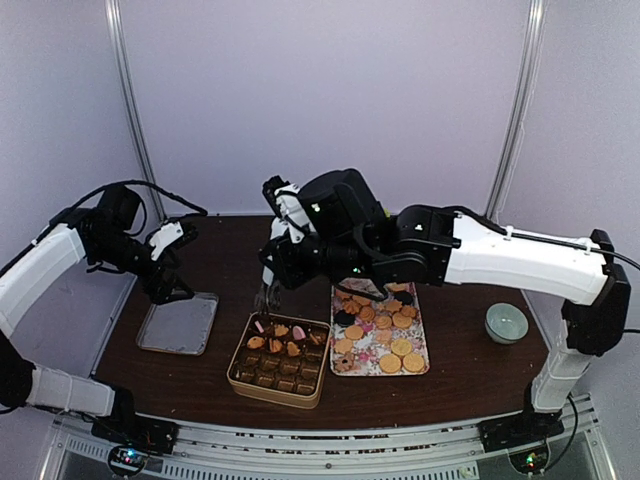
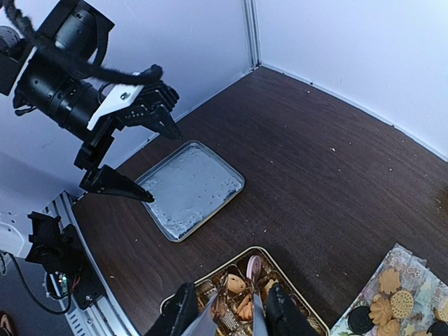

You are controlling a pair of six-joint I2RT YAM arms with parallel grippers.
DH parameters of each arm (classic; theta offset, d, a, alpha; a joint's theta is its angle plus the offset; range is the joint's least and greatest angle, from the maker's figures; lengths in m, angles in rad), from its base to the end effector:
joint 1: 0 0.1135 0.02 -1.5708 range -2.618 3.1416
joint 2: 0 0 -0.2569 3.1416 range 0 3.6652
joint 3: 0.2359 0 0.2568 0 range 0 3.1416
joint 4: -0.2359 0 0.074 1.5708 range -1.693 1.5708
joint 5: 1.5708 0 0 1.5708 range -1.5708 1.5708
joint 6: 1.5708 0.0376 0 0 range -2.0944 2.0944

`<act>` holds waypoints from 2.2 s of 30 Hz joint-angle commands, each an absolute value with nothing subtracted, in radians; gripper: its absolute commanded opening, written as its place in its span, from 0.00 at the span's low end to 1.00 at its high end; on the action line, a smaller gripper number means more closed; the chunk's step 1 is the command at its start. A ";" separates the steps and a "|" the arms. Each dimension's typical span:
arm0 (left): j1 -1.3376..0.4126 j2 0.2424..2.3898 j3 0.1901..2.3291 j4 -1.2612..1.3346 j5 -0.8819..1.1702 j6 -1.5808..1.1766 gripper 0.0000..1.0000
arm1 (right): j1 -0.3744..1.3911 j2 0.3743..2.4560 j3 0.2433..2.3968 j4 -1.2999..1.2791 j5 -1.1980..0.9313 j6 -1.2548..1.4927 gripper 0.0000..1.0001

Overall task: Pack the cookies
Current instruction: Move the packing box to the center of the board.

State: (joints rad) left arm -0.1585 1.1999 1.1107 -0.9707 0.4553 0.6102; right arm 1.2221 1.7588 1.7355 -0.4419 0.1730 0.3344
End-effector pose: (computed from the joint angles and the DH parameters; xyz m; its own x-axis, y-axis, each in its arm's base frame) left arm 0.2281 -0.0532 0.2965 -0.5030 0.6016 -0.6205 0.7838 0.6201 -0.0342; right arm 0.1490 0.3909 0.3702 -0.4314 -0.2403 -0.8696 -0.7745 0.5929 0.2204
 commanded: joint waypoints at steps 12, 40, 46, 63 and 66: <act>-0.240 1.016 0.683 -0.677 0.519 1.228 0.81 | 1.271 1.944 1.924 -0.609 0.349 0.463 0.34; -0.766 1.195 0.580 -0.344 0.246 1.206 0.17 | 1.241 1.847 1.788 -0.601 0.342 0.495 0.32; -0.871 1.262 0.654 -0.314 0.218 1.038 0.17 | 1.238 1.831 1.755 -0.591 0.330 0.498 0.32; -0.688 1.020 0.620 -0.586 0.122 0.968 0.79 | 1.289 1.790 1.681 -0.608 0.326 0.544 0.32; -0.643 1.017 0.661 -0.662 0.134 0.939 0.89 | 1.297 1.800 1.684 -0.606 0.331 0.545 0.32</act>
